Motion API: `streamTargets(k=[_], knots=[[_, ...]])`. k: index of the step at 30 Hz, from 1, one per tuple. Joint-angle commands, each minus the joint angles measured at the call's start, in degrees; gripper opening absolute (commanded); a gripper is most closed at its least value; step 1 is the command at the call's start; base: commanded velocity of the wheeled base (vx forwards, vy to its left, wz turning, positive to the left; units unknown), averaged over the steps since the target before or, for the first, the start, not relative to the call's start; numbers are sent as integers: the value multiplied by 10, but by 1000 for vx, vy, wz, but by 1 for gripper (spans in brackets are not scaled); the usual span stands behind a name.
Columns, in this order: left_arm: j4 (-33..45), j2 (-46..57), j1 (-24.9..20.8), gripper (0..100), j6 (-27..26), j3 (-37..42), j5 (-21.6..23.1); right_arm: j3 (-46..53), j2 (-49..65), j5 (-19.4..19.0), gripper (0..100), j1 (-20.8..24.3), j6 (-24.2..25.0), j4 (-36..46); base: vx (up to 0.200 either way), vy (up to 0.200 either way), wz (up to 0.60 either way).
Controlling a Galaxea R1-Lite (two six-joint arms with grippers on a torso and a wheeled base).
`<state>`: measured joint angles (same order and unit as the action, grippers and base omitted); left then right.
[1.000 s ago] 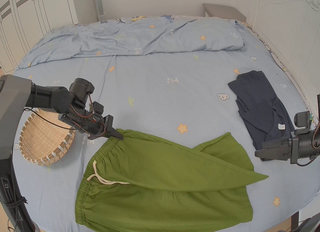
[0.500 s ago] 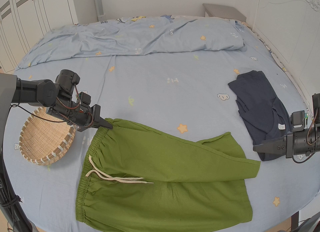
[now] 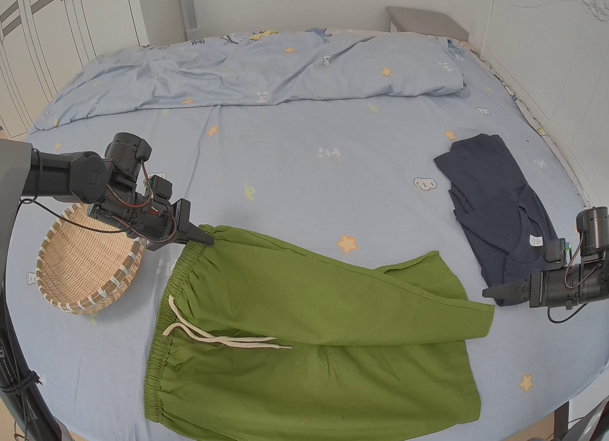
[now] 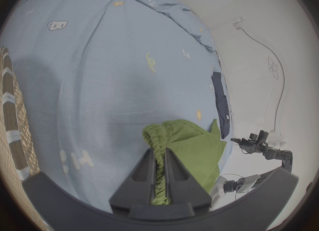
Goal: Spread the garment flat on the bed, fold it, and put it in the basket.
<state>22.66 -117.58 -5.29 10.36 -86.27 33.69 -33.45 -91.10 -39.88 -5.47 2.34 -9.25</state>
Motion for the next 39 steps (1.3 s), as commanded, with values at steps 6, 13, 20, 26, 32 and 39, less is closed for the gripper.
streamTargets(k=[6,13,20,26,32,39], knots=[[0,-10,2,0,-1,-2,-5,24,-74,1,100,-7,-1,-15,0,0,0],[0,-12,2,0,-1,-4,-6,46,-106,1,100,6,0,-65,0,0,0],[0,-12,2,0,-2,-3,-6,67,-134,-2,100,13,5,-132,0,0,0],[0,-12,2,0,-2,-3,-6,66,-132,-3,0,7,6,-142,0,0,0],[0,-12,2,0,-3,-1,-6,65,-131,-3,0,5,6,-145,0,0,0],[0,-12,2,0,-5,1,-6,68,-84,-3,0,13,7,-140,0,0,0]])
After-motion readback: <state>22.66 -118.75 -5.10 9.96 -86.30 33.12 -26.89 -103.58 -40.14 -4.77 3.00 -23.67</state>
